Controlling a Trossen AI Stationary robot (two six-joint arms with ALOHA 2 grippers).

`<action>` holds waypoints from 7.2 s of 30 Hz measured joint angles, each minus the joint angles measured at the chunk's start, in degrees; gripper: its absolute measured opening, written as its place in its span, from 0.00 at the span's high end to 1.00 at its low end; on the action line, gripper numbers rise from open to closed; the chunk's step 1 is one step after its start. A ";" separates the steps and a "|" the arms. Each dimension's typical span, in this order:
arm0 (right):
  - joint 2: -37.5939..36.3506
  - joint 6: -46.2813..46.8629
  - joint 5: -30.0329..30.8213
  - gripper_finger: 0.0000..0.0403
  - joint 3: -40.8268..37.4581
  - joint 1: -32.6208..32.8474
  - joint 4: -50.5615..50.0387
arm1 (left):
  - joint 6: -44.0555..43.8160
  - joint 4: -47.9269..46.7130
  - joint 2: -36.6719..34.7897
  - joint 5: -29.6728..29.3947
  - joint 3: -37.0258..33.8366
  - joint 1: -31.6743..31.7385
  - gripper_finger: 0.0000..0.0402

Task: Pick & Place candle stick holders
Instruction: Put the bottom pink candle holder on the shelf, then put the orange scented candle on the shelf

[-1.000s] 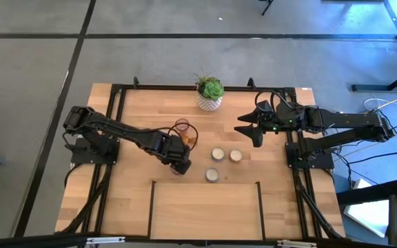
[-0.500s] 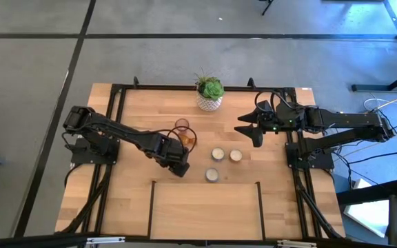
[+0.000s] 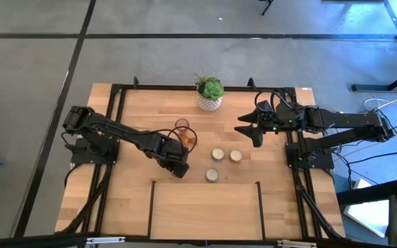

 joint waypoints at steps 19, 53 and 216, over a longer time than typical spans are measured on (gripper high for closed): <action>-0.02 0.00 0.03 0.31 0.00 -0.02 -1.55 | 10.49 -11.23 -8.44 3.91 16.31 5.86 0.96; -0.02 4.35 -7.18 0.31 0.00 0.00 -1.87 | -22.79 -37.02 19.35 -10.73 66.14 -32.31 0.96; 6.29 23.37 -0.43 0.31 -0.02 3.93 -31.76 | 13.39 -35.91 30.41 -15.46 66.25 -3.36 0.73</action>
